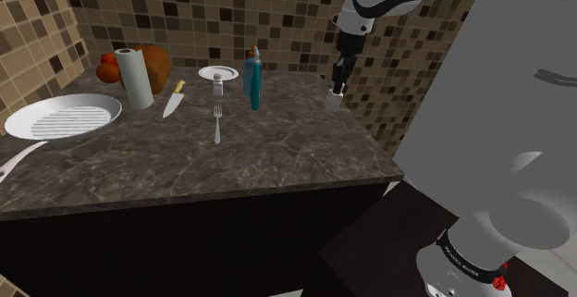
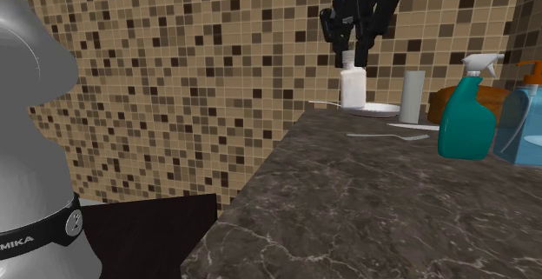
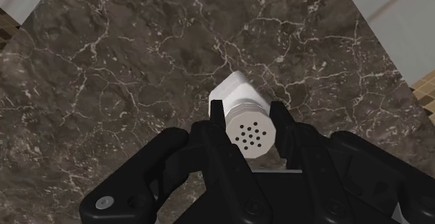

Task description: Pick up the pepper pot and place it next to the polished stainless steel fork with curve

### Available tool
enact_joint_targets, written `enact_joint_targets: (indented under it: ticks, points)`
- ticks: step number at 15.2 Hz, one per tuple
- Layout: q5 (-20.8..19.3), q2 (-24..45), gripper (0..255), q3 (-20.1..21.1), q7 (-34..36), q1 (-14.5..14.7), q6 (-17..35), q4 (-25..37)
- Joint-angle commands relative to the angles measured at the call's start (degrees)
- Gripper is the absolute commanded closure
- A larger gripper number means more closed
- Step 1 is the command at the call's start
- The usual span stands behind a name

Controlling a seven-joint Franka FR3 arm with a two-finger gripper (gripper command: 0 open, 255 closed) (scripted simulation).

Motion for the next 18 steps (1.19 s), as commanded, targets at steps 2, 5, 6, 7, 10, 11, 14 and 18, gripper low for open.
enact_joint_targets:
  ticks: [2, 5, 6, 7, 10, 11, 14, 18]
  points:
    - [0.19, 6.36, 255, 0.79, 1.33, 0.59, 0.66, 5.68]
    - [0.16, 12.88, 255, 1.58, 2.81, 1.27, 0.57, 12.24]
    - [0.11, 15.08, 255, 1.81, 3.29, 1.51, 0.4, 14.61]
    - [0.04, 17.32, 255, 2.02, 3.76, 1.75, 0.16, 17.07]
    - [-0.24, 24.2, 255, 2.55, 5.09, 2.54, -1.05, 25.12]
    - [-0.35, 26.59, 255, 2.69, 5.5, 2.83, -1.62, 28.07]
    - [-0.72, 34.16, 255, 3.02, 6.64, 3.75, -3.97, 37.95]
    - [-1.25, 46.09, 255, 3.23, 7.85, 5.17, -9.25, 55.12]
